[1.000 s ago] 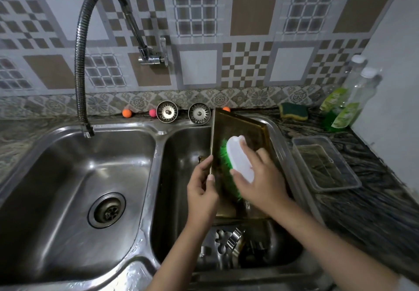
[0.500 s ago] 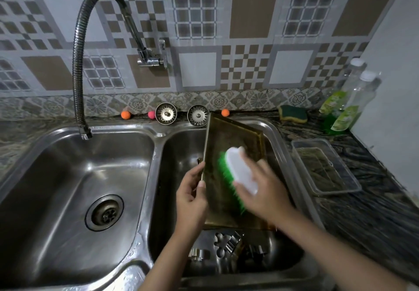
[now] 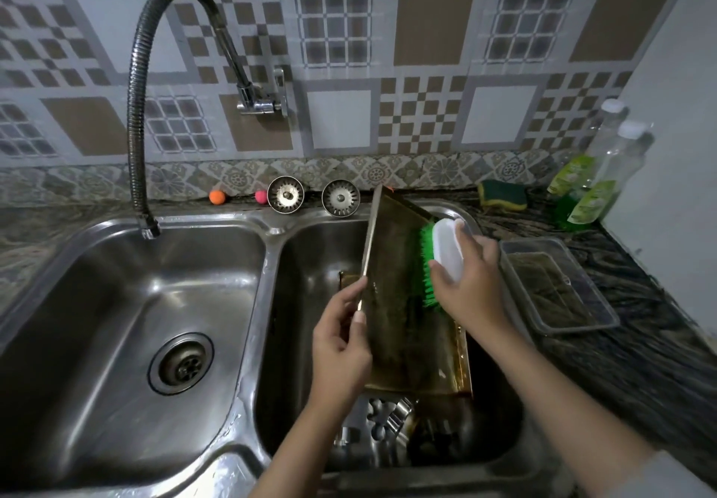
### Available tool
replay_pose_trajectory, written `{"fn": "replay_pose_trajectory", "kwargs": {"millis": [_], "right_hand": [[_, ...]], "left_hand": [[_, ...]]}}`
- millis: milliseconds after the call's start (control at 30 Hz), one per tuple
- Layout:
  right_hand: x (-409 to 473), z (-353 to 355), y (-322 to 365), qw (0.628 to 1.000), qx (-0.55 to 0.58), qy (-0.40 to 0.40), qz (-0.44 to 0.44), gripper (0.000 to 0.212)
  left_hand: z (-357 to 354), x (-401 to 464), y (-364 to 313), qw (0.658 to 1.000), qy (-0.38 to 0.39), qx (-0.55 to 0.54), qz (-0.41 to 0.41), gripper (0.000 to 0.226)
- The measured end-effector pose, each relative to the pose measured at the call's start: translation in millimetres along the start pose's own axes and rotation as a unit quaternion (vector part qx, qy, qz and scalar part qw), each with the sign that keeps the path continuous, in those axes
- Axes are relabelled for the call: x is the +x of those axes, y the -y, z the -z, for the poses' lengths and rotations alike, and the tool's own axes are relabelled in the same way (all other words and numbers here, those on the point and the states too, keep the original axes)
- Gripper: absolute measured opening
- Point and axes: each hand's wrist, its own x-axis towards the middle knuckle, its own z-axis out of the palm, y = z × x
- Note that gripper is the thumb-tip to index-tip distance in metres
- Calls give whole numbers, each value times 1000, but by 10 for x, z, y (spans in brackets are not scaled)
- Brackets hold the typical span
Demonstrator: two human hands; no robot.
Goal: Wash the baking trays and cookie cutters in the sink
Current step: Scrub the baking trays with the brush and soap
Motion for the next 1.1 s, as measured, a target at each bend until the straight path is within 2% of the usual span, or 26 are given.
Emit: {"fn": "replay_pose_trajectory", "kwargs": {"millis": [67, 200, 267, 367, 400, 467, 567, 600, 667, 733, 800, 867, 967, 1033, 1100], "right_hand": [[-226, -98, 172, 999, 24, -11, 33, 77], [-880, -136, 240, 989, 60, 68, 114, 77], [-559, -72, 131, 994, 58, 36, 88, 76], [63, -4, 90, 999, 17, -9, -26, 71], [96, -18, 134, 999, 8, -21, -32, 71], [-177, -99, 253, 999, 20, -25, -7, 73], [-879, -242, 229, 994, 80, 45, 61, 76], [-899, -230, 157, 993, 86, 47, 69, 76], [-514, -179, 11, 997, 70, 16, 43, 75], [19, -120, -72, 999, 22, -20, -30, 72], [151, -138, -53, 997, 27, -28, -63, 70], [-213, -267, 38, 998, 48, -12, -48, 72], [-838, -375, 46, 995, 83, 41, 46, 76], [-588, -340, -36, 996, 78, 27, 37, 74], [-105, -290, -80, 999, 44, -8, -18, 72]], "left_hand": [[-5, 29, 27, 1000, -24, -2, 6, 39], [173, 216, 66, 998, -57, -9, 0, 35], [163, 187, 7, 999, -41, -9, -11, 35], [25, 49, -40, 1000, 0, 2, -19, 38], [0, 28, -37, 1000, 4, 3, -24, 37], [22, 88, -12, 1000, -9, 4, -19, 37], [171, 239, 20, 999, -41, 15, -16, 37], [207, 246, 8, 999, -38, 19, -22, 36], [194, 188, -36, 999, -7, 24, -28, 37], [107, 85, -60, 998, 27, 33, -35, 38], [38, 50, -57, 998, 30, 36, -45, 40], [53, 147, -51, 999, 8, 32, -41, 43], [186, 361, -38, 998, -28, 45, -44, 44], [197, 354, -55, 997, -15, 51, -50, 41], [115, 233, -69, 997, 21, 50, -46, 40]]}}
